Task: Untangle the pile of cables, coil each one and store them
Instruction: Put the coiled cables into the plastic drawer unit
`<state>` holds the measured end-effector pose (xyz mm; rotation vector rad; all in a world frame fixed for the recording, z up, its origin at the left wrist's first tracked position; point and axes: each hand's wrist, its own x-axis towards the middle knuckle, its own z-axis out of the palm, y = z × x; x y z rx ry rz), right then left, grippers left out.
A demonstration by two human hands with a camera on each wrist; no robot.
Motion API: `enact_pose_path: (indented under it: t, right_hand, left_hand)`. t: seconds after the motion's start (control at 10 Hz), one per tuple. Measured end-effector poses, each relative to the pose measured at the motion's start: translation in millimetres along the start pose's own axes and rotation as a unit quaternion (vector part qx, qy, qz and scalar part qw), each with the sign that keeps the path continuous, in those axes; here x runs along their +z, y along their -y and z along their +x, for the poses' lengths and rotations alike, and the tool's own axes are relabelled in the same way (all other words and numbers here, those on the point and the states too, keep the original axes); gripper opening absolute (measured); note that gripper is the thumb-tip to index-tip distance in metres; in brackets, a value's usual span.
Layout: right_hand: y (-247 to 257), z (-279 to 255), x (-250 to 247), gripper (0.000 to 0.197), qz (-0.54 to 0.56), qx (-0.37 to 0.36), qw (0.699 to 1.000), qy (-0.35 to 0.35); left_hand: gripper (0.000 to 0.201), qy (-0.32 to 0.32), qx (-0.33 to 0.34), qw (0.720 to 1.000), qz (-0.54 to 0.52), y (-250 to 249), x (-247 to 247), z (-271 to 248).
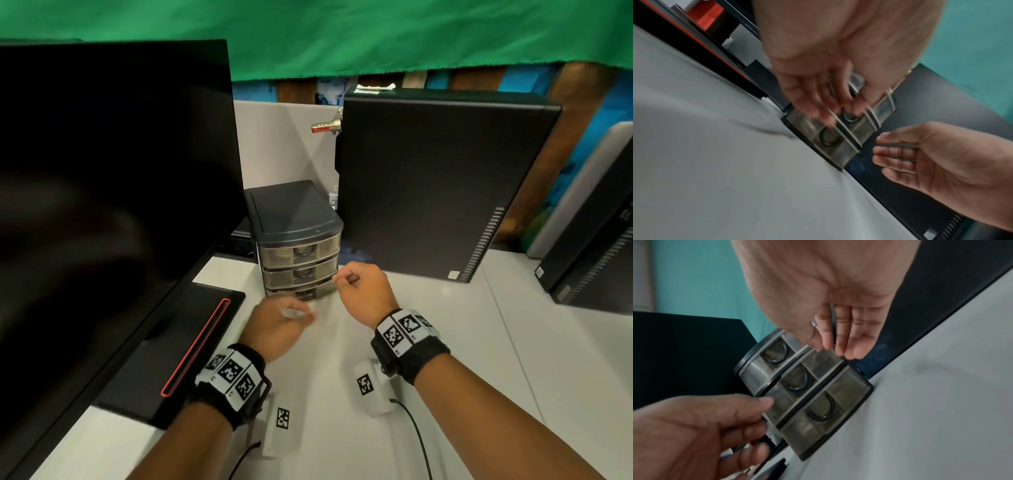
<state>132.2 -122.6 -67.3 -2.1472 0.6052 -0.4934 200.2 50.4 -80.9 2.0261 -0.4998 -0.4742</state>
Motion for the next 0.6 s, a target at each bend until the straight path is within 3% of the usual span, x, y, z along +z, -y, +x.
enact_pose_path:
  t: [0.1,0.2,0.3,0.6]
  right_hand:
    - [7,4,-5,0.033,0.07,0.066,0.995,-0.001]
    - [16,6,-3,0.077,0.17,0.084,0.978,0.089]
    - [21,4,-3,0.082,0.194,0.086,0.971,0.111]
    - [15,-44,-17,0.07,0.234,0.073,0.964,0.104]
  left_hand:
    - [0.024,-0.247,-0.015,0.966,-0.076,-5,-1,2]
    - [0.077,-0.168,-0.047,0.962,-0.21,-11,-2,9]
    - [0.081,-0.074,-0.02,0.975,-0.207,-13,-4,6]
    - [0.071,-0.02,-0.019,0.971,-0.238,-7,-3,-42]
